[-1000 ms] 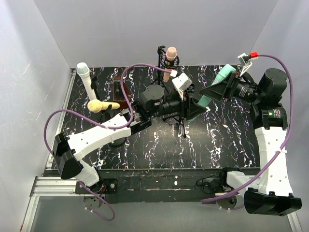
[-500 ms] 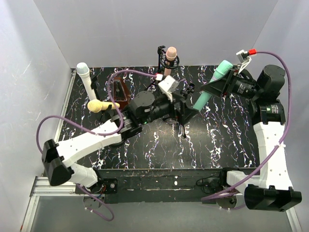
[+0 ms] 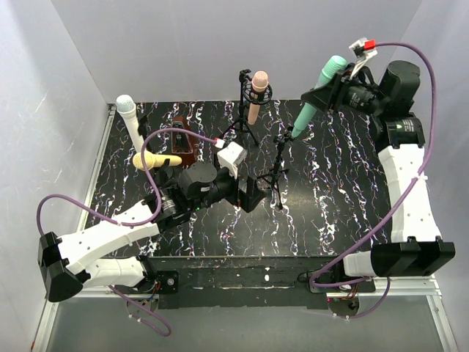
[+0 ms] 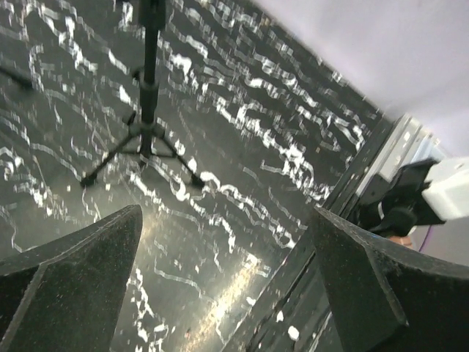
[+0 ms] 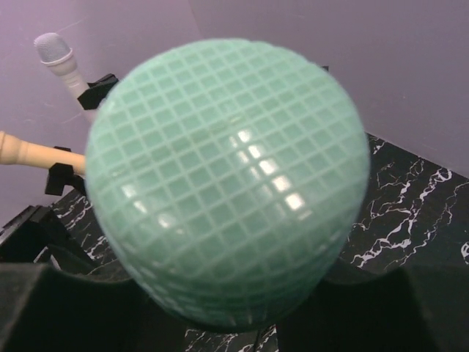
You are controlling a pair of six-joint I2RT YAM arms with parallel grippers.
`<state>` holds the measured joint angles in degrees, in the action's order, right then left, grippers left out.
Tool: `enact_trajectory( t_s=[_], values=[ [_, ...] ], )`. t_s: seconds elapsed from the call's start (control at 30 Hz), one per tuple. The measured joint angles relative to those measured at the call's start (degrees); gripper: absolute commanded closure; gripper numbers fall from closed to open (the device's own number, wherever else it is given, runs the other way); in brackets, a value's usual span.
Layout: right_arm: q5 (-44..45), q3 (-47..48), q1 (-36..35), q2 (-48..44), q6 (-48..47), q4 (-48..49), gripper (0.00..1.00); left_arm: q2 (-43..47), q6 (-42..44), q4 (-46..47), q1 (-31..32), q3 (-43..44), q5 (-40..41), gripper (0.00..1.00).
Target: Attach the microphones to the stand
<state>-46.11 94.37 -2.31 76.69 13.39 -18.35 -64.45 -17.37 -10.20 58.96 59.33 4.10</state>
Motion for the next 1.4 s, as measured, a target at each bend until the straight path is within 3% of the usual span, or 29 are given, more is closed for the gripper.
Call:
enact_trajectory(
  t_s=[0.4,1.4],
  values=[
    [8.72,3.37,-3.67,6.29,-7.23,-0.72,0.99,-0.46,-1.11,-2.99,0.00,-2.73,-0.02,0.02],
    [9.99,-1.49,-9.18,8.07,-20.94,-0.90,0.99,2.14,-3.26,-2.80,0.00,-6.25,-0.02,0.02]
  ],
)
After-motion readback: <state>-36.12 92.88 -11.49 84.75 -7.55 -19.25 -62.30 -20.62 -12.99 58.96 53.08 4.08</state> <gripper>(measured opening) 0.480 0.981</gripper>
